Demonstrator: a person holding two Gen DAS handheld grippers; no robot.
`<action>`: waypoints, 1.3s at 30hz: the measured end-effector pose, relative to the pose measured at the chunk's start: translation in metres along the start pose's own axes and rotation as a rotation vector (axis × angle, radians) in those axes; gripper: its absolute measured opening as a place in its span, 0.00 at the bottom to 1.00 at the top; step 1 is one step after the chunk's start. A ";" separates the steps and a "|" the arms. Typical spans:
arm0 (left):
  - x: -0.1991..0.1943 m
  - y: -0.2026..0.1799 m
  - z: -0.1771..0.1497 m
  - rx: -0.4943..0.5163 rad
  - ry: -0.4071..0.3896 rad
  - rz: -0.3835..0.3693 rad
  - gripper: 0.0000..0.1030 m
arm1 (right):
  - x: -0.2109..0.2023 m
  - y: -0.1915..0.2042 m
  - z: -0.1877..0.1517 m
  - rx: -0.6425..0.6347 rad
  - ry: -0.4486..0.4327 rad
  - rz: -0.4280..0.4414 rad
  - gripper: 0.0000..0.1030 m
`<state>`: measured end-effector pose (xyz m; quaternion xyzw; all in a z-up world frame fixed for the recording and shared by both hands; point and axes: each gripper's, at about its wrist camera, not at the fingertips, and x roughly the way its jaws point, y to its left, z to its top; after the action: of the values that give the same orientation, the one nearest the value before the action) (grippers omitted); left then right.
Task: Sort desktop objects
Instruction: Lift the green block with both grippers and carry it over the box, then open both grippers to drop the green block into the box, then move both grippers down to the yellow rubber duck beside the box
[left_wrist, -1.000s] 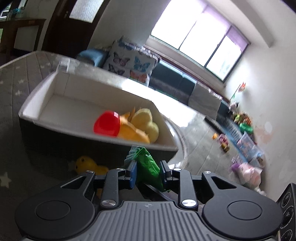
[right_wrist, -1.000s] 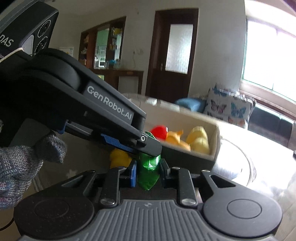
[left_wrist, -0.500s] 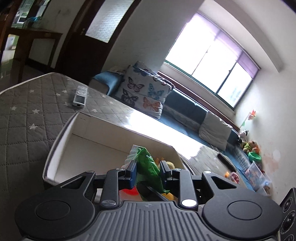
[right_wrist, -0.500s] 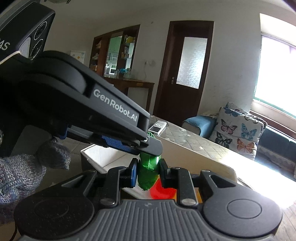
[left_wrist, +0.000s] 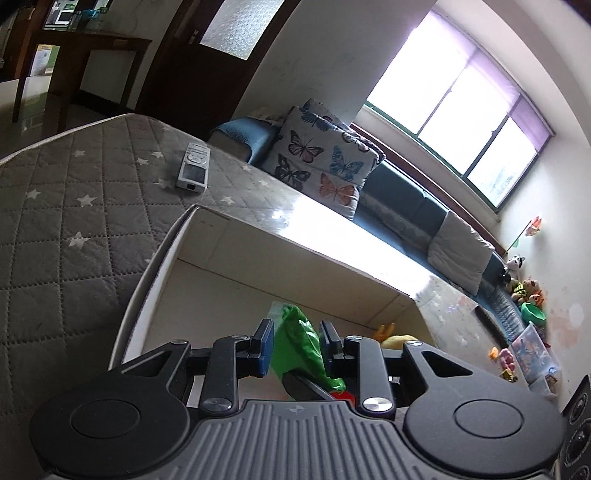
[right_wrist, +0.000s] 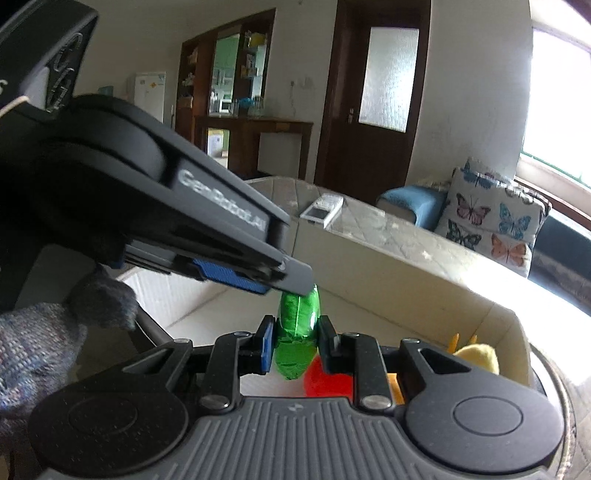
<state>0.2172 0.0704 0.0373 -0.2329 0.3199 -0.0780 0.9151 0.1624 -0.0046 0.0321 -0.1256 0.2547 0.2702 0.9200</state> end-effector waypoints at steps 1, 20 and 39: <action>0.000 0.001 0.000 -0.002 0.000 0.001 0.27 | 0.001 -0.002 -0.001 0.009 0.001 0.004 0.23; -0.044 -0.004 -0.015 0.012 -0.058 0.000 0.27 | -0.056 0.000 -0.007 -0.007 -0.079 -0.013 0.45; -0.077 -0.012 -0.062 0.018 -0.038 0.040 0.28 | -0.105 0.015 -0.060 0.013 -0.031 -0.015 0.57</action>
<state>0.1180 0.0590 0.0430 -0.2199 0.3061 -0.0581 0.9244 0.0537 -0.0600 0.0366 -0.1175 0.2411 0.2635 0.9266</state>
